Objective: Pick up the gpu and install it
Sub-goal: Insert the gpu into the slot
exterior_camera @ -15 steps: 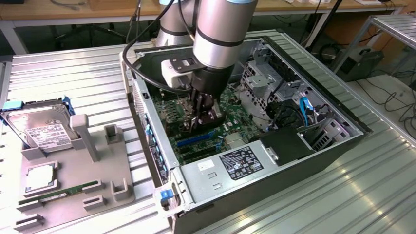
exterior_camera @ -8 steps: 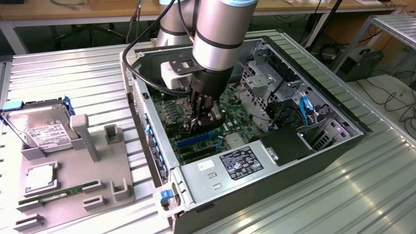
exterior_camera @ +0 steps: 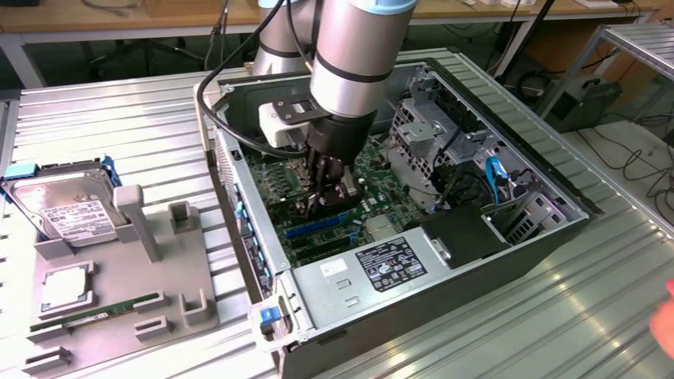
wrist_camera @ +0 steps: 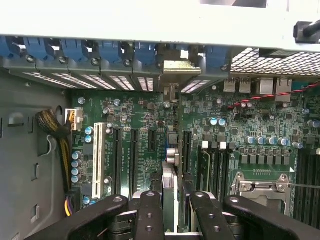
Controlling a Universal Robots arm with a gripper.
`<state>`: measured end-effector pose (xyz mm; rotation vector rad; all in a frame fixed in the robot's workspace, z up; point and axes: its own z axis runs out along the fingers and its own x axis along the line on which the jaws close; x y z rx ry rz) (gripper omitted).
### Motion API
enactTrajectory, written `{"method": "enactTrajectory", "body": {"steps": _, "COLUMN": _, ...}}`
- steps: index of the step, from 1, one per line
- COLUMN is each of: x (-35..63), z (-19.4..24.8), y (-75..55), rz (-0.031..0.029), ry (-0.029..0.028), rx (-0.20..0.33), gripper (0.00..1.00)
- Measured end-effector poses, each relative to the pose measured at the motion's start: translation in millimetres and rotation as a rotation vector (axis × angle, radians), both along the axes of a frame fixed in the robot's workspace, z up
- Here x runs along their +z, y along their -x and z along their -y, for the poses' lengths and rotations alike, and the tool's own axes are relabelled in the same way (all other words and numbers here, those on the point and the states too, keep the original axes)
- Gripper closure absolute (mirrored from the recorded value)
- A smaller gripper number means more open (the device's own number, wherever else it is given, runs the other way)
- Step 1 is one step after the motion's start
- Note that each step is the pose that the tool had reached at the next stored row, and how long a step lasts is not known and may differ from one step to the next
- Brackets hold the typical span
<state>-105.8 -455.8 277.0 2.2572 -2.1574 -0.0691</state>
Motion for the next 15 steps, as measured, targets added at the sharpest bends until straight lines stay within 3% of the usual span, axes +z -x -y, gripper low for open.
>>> {"method": "enactTrajectory", "body": {"steps": 15, "x": -10.2, "z": 0.0, "y": 0.4, "rz": 0.0, "ry": -0.0001, "rx": -0.016, "gripper": 0.74}}
